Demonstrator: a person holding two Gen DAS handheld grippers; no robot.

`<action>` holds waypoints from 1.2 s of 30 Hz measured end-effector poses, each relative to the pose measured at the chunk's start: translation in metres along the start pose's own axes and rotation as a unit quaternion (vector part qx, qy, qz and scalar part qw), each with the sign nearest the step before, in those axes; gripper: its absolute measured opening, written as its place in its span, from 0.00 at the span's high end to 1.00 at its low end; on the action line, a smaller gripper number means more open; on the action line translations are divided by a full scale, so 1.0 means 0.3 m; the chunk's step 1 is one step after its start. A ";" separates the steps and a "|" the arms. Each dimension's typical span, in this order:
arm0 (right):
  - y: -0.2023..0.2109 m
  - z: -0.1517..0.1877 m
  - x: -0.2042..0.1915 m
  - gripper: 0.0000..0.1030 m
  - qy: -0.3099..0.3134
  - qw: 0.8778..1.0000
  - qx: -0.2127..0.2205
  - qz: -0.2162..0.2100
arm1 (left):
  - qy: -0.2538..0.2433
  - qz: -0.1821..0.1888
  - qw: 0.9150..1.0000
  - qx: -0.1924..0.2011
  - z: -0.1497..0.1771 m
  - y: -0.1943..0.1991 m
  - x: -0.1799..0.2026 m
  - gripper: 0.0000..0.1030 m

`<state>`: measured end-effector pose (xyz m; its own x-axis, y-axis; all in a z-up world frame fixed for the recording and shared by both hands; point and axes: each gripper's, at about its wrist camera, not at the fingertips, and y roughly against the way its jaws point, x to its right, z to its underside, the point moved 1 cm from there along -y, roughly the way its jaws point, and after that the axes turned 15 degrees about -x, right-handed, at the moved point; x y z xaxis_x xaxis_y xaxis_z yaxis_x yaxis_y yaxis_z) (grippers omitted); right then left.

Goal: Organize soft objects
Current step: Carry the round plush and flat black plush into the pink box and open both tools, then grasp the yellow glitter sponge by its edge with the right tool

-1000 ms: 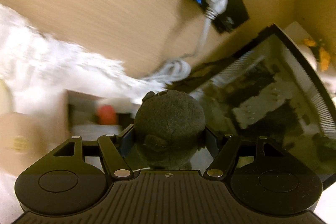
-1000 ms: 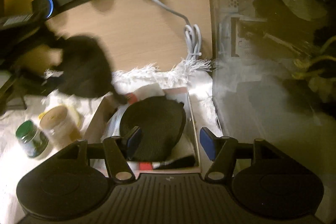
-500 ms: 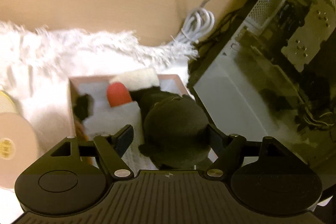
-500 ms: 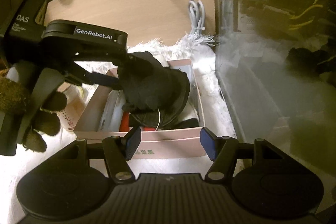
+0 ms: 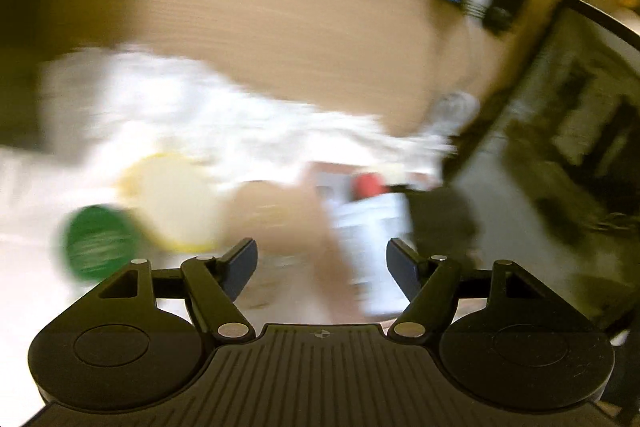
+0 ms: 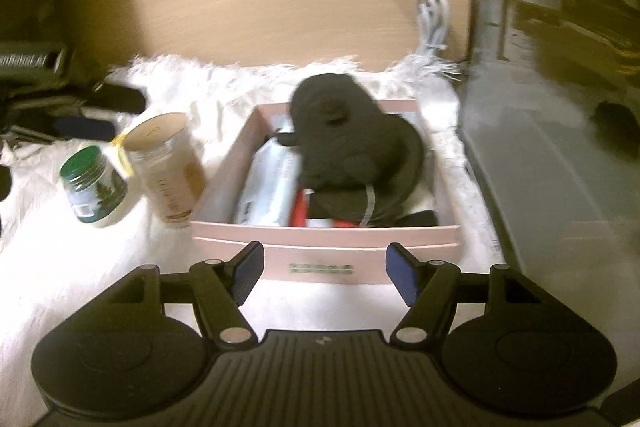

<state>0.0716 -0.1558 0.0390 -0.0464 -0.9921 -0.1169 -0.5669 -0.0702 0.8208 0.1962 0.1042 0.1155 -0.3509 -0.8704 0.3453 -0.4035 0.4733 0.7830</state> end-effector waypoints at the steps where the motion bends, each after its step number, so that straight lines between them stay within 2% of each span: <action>1: 0.003 -0.002 -0.017 0.34 0.003 1.000 0.002 0.000 | 0.012 -0.007 1.000 0.005 0.010 0.024 -0.040 0.26; 8: 0.040 -0.062 -0.165 0.19 0.032 0.999 0.022 -0.007 | 0.110 -0.015 0.993 0.031 0.130 0.139 -0.316 0.27; 10: 0.040 -0.078 -0.221 0.19 0.051 0.998 0.020 -0.015 | 0.135 -0.019 0.990 0.029 0.175 0.157 -0.390 0.27; 12: 0.014 -0.087 -0.291 0.19 0.081 0.996 0.002 -0.020 | 0.148 -0.046 0.988 0.010 0.218 0.140 -0.444 0.29; 16: -0.063 -0.088 -0.405 0.19 0.095 0.994 -0.050 -0.034 | 0.129 -0.105 0.985 -0.038 0.287 0.088 -0.492 0.31; 18: -0.077 -0.099 -0.449 0.19 0.093 0.993 -0.058 -0.043 | 0.122 -0.120 0.984 -0.054 0.307 0.068 -0.510 0.31; 20: -0.072 -0.130 -0.500 0.19 0.108 0.993 -0.045 -0.030 | 0.120 -0.117 0.984 -0.064 0.325 0.054 -0.532 0.31; 22: -0.059 -0.187 -0.556 0.19 0.140 0.989 -0.037 -0.020 | 0.106 -0.112 0.986 -0.058 0.340 0.059 -0.533 0.31; 25: -0.062 -0.299 -0.627 0.19 0.158 0.986 -0.054 -0.015 | 0.087 -0.110 0.988 -0.059 0.356 0.061 -0.528 0.30; 27: -0.079 -0.377 -0.651 0.19 0.144 0.986 -0.080 -0.021 | 0.070 -0.111 0.989 -0.062 0.360 0.058 -0.521 0.29; 30: -0.126 -0.507 -0.653 0.19 0.094 0.987 -0.121 -0.054 | 0.049 -0.111 0.991 -0.059 0.376 0.057 -0.515 0.29; 32: -0.158 -0.583 -0.647 0.19 0.063 0.986 -0.142 -0.062 | 0.055 -0.106 0.991 -0.059 0.377 0.059 -0.520 0.29; 36: -0.220 -0.689 -0.663 0.19 0.062 0.983 -0.171 -0.017 | 0.072 -0.091 0.991 -0.067 0.362 0.067 -0.537 0.29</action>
<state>0.2883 0.0246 0.1236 0.0804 -0.9921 -0.0961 -0.2550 -0.1137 0.9602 0.1527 0.2686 0.0193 -0.1544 -0.9547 0.2544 -0.3294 0.2925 0.8978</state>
